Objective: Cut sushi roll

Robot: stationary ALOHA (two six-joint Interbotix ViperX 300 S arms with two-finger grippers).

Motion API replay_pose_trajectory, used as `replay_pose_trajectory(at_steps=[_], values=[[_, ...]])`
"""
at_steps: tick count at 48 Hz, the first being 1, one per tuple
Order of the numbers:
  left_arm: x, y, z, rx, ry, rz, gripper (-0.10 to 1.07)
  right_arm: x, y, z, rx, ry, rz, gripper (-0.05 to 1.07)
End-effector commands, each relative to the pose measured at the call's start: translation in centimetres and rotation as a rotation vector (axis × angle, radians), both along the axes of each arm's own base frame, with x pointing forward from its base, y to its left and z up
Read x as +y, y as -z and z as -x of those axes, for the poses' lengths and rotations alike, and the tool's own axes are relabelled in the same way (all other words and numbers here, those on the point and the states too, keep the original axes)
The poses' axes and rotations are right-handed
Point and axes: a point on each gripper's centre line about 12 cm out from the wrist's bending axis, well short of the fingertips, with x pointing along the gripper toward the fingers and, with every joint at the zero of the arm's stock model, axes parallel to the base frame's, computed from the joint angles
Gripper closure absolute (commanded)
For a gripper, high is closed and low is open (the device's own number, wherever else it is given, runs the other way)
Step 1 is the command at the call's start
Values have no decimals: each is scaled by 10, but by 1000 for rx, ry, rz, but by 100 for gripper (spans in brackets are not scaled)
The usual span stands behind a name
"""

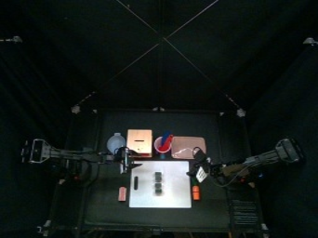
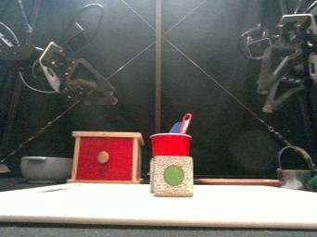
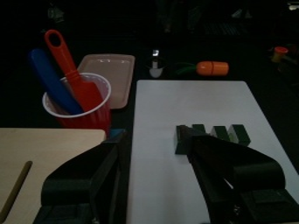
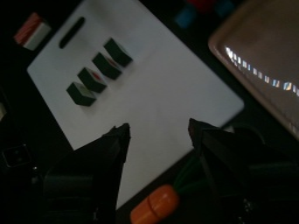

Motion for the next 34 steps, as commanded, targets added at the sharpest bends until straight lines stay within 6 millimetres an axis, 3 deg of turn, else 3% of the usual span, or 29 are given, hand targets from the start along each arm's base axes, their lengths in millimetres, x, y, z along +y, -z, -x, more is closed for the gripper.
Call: replay_pose_trajectory(at_steps=[1,34], values=[[2,-7,-1,-17,-16,10,11,1,-5,-5,-56,-61,53,14],[22,-1,6,13,-99,24,11,-13,-5,-2,-67,-22,73,14]])
